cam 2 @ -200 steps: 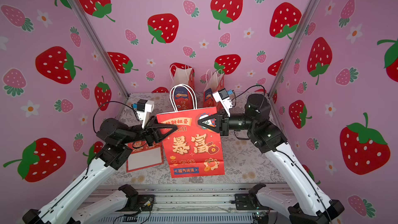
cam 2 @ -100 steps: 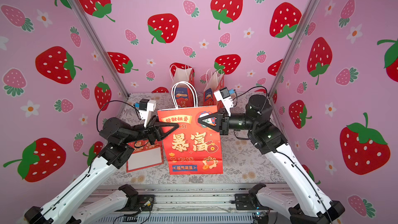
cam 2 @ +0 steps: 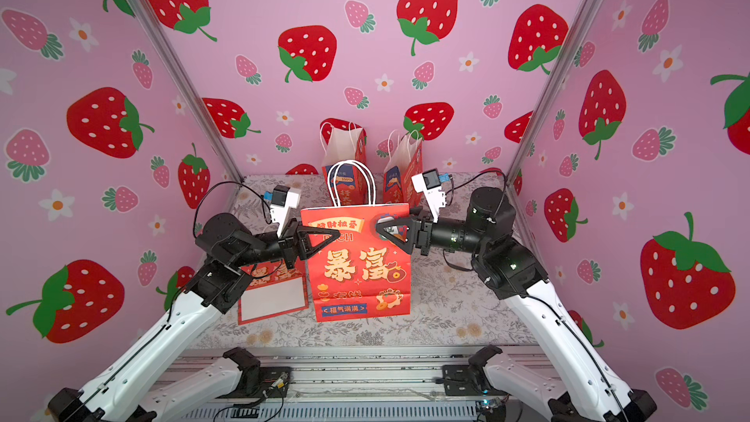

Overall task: Put away the paper bag
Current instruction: Press the paper bag.

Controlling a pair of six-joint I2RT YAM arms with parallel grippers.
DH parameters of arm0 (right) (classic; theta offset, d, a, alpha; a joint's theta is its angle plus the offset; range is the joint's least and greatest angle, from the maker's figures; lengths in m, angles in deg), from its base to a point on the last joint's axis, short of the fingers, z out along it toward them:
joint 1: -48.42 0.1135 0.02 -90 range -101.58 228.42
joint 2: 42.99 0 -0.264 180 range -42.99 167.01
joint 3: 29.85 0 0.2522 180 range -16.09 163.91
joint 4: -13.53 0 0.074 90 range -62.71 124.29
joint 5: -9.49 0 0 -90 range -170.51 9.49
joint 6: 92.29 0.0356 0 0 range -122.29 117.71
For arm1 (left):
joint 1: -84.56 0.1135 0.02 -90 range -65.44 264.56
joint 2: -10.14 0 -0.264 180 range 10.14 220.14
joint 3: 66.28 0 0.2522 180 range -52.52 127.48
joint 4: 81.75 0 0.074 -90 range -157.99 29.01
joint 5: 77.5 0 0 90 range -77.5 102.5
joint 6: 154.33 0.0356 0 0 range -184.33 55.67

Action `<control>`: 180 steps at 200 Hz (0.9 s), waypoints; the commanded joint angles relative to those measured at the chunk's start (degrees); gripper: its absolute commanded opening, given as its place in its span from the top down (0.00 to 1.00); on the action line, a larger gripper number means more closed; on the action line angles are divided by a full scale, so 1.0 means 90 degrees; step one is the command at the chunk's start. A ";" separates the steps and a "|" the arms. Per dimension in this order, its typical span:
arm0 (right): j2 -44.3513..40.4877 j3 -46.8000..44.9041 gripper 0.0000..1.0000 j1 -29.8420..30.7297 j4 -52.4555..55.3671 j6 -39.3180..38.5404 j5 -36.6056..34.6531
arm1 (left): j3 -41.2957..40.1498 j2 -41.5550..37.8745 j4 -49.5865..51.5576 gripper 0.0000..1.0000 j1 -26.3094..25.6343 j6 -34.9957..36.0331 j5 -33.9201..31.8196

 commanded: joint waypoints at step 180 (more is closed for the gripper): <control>-0.0857 -0.0964 0.12 -0.0608 0.0886 -0.0991 0.1171 | 0.3416 0.1997 -0.0205 1.00 0.0990 -0.2352 0.3079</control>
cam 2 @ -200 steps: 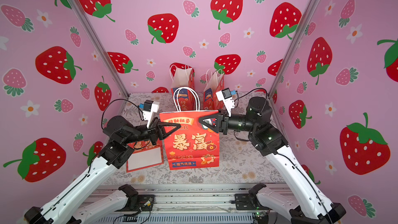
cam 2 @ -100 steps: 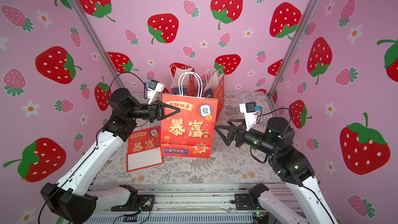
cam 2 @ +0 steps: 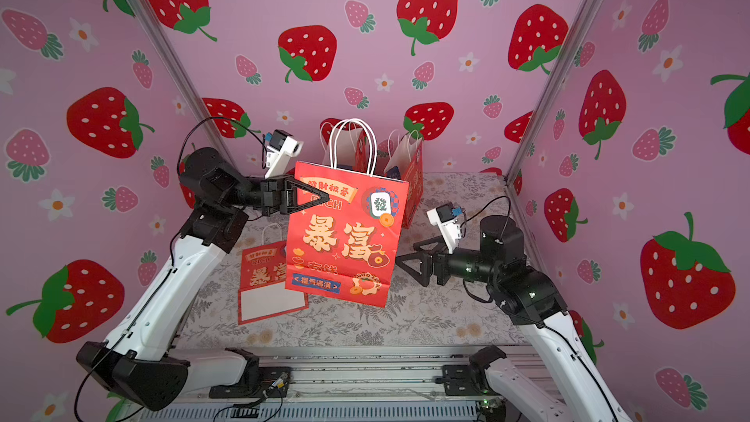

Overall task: Put away the paper bag
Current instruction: Press the paper bag.

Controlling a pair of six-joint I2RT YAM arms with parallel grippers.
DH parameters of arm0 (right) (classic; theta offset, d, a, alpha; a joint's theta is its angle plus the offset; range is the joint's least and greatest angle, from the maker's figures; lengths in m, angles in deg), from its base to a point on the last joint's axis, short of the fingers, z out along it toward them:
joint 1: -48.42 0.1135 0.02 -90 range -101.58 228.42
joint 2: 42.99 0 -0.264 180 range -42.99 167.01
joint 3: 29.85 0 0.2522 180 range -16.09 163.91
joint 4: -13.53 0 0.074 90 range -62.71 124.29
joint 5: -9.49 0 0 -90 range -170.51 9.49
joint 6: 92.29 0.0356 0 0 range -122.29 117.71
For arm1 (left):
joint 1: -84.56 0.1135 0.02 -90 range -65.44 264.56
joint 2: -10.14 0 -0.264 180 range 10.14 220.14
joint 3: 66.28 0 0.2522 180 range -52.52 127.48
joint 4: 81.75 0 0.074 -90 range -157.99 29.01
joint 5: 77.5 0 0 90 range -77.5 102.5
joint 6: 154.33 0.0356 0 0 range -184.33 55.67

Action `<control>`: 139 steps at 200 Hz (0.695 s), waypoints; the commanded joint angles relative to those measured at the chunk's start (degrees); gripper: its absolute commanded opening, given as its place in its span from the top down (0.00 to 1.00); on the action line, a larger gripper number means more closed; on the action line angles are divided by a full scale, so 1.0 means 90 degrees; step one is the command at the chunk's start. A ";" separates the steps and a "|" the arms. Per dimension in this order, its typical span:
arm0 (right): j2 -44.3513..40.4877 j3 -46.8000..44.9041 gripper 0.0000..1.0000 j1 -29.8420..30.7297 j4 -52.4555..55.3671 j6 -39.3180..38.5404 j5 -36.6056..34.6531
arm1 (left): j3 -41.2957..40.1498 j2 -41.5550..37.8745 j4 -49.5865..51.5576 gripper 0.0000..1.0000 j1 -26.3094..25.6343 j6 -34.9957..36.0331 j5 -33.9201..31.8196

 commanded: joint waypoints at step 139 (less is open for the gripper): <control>0.0120 -0.0731 0.68 0.0266 -0.2893 0.1415 0.0778 | 0.0034 0.0021 -0.0826 1.00 -0.0071 -0.0984 -0.0644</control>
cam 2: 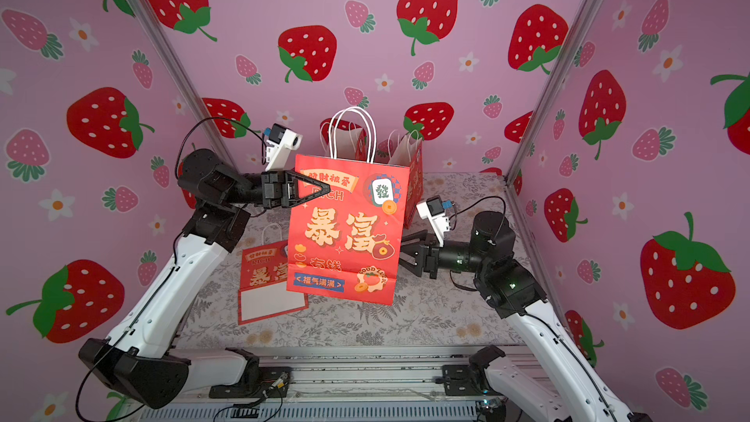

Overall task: Put away the paper bag
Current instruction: Press the paper bag.

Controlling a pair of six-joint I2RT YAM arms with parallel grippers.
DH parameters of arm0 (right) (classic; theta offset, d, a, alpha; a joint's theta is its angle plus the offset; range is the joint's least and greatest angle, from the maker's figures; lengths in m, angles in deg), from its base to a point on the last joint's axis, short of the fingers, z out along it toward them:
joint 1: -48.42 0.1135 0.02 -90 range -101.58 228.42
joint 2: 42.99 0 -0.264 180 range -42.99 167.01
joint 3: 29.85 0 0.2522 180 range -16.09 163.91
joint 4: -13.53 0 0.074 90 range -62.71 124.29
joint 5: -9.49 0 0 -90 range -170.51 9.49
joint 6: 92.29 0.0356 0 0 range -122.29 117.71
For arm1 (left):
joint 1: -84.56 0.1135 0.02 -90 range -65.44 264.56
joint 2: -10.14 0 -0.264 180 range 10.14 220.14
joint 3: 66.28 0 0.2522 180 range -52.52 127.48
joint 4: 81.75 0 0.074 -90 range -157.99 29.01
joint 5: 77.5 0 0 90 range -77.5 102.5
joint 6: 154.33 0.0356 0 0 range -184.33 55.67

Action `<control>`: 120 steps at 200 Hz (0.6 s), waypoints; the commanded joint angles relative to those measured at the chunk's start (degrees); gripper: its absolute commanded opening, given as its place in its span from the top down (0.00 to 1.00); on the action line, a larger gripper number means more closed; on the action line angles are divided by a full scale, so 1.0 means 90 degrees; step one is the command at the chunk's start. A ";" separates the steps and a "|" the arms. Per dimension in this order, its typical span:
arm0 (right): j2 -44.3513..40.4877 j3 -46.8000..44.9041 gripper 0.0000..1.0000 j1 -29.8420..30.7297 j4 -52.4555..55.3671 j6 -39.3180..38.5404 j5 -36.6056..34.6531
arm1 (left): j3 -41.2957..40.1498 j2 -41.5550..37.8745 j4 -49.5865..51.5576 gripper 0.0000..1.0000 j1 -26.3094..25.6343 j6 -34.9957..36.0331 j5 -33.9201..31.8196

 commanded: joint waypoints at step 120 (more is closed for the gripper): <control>0.0066 0.0148 0.96 0.0033 -0.0623 0.0633 -0.0335 | -0.0619 -0.0415 0.0942 0.80 -0.0016 0.1214 -0.0087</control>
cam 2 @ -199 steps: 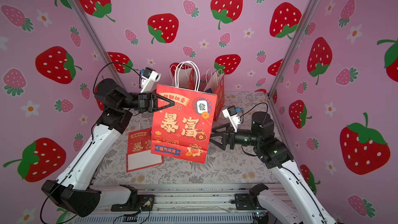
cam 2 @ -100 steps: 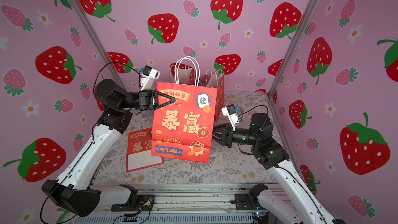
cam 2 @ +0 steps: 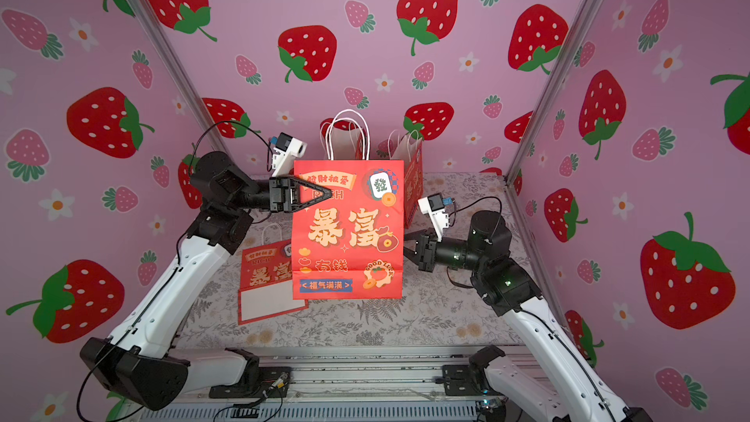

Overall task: Put away the paper bag
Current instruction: Press the paper bag.

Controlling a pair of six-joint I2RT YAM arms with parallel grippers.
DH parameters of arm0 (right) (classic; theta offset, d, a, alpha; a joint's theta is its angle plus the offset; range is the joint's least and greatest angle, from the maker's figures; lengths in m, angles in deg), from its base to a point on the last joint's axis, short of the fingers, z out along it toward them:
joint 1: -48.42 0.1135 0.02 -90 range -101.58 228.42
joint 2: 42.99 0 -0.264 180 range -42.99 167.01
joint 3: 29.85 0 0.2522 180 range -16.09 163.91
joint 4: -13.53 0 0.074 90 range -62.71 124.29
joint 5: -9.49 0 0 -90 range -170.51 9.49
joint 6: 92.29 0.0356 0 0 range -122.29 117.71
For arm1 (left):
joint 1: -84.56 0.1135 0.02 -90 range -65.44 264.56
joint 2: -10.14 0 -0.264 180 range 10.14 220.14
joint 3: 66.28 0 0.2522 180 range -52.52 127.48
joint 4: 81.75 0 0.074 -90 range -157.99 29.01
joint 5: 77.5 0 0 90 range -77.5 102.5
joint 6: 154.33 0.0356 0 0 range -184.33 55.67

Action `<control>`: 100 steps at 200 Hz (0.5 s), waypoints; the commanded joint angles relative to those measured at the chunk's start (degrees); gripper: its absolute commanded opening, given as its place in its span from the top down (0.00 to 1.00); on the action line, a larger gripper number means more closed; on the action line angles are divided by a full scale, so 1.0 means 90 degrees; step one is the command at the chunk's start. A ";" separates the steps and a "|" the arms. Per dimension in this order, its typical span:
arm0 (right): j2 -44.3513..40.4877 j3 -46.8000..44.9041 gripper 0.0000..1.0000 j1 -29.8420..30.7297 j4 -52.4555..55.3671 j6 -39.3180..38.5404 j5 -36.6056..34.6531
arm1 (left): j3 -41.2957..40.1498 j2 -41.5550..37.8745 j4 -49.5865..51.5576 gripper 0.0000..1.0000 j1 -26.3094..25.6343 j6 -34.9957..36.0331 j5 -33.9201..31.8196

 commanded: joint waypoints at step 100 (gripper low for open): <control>-0.0312 0.1200 0.06 0.0028 0.0070 -0.0606 0.0679 | 0.0005 -0.0405 0.0759 1.00 0.0069 0.1254 0.0246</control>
